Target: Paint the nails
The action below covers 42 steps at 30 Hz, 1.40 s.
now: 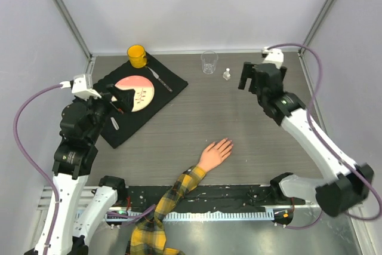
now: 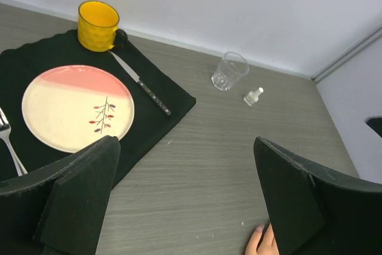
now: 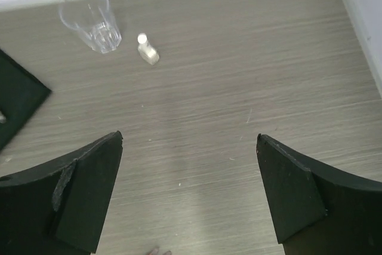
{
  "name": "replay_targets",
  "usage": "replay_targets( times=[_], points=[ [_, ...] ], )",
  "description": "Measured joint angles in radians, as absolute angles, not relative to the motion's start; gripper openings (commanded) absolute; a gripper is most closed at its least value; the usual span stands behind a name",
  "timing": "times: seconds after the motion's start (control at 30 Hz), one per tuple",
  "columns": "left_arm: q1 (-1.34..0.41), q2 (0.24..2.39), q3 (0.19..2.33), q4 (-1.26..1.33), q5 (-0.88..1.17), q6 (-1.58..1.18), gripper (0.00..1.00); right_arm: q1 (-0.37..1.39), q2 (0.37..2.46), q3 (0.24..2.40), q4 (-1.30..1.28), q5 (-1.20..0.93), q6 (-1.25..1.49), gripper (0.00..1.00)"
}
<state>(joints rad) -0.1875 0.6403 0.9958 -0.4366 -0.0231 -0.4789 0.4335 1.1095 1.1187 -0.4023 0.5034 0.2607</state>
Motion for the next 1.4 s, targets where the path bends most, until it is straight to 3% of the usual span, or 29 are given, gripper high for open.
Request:
replay_targets(
  times=[0.27, 0.67, 0.87, 1.4],
  points=[
    [-0.187, 0.724, 0.998, -0.471, 0.065, -0.438, 0.99, 0.432, 1.497, 1.214, -0.406, 0.456, 0.233, 0.99],
    [-0.187, 0.805, 0.992, -0.493, 0.224, -0.432, 0.96, 0.414, 2.029, 1.66, -0.403, 0.345, 0.107, 0.76],
    [-0.187, 0.79, 0.967, -0.489, 0.275, -0.434, 0.96, 0.339, 2.125, 1.762, -0.41, 0.249, 0.085, 0.62],
    [-0.187, 0.831, 0.942, -0.46, 0.323, -0.437, 0.94, 0.265, 2.236, 1.826, -0.339, 0.096, 0.038, 0.51]
  ],
)
